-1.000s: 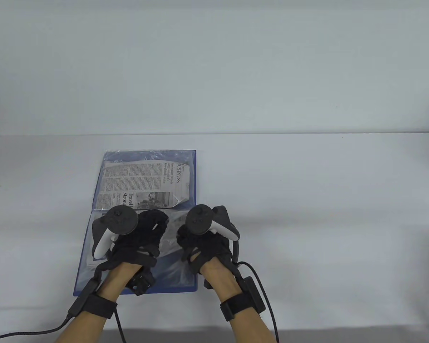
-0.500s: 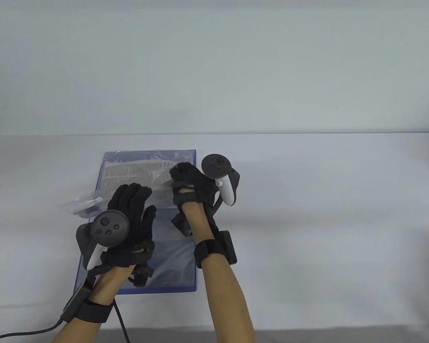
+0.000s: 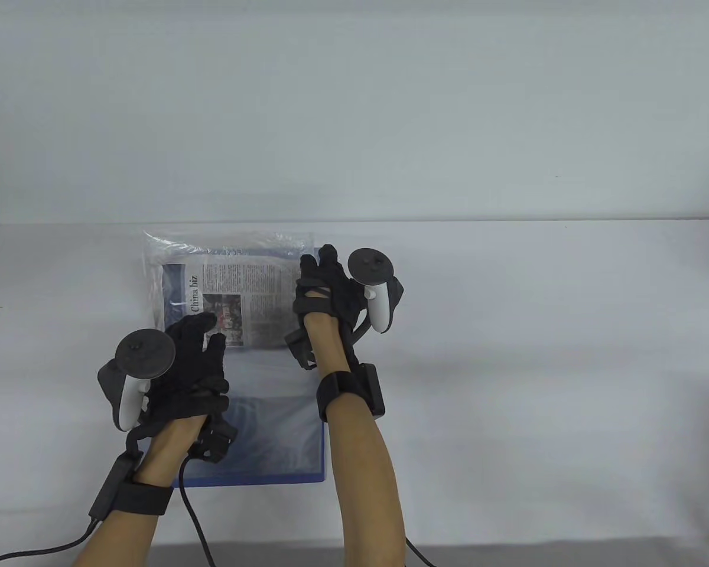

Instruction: Insert newspapers into folder

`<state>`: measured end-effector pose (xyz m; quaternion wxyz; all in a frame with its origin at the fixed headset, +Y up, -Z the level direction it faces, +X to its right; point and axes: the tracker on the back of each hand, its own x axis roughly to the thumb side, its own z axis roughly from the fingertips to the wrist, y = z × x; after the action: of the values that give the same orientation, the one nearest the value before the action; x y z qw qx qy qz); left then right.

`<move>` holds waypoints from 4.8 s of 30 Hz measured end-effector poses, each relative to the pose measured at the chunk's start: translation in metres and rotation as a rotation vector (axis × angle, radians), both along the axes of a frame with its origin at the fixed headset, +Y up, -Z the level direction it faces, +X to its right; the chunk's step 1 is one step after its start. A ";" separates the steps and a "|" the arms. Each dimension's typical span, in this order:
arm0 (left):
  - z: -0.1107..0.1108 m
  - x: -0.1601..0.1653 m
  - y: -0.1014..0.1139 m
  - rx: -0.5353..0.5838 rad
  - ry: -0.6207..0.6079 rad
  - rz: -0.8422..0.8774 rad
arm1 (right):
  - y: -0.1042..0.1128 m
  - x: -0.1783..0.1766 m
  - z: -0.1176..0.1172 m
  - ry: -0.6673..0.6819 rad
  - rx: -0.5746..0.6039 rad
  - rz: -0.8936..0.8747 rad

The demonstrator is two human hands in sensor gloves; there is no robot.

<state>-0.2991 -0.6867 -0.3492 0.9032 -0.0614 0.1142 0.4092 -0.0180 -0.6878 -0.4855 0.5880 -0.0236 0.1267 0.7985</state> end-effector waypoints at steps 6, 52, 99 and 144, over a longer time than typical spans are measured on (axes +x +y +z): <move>-0.004 -0.029 -0.019 -0.309 0.208 -0.125 | -0.011 0.028 0.046 0.097 -0.092 0.408; -0.006 -0.064 -0.089 -0.672 -0.140 1.068 | -0.057 0.166 0.110 0.248 -0.362 -0.441; -0.019 0.027 -0.060 -0.476 -0.392 -0.158 | -0.008 0.094 0.123 0.528 -0.153 -0.680; -0.009 -0.001 -0.055 -0.225 -0.069 0.502 | -0.056 0.089 0.108 0.260 -0.236 0.490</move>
<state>-0.3005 -0.7420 -0.3586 0.7643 -0.2017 0.1096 0.6026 0.0711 -0.7436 -0.3780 0.3496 -0.0193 0.2837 0.8927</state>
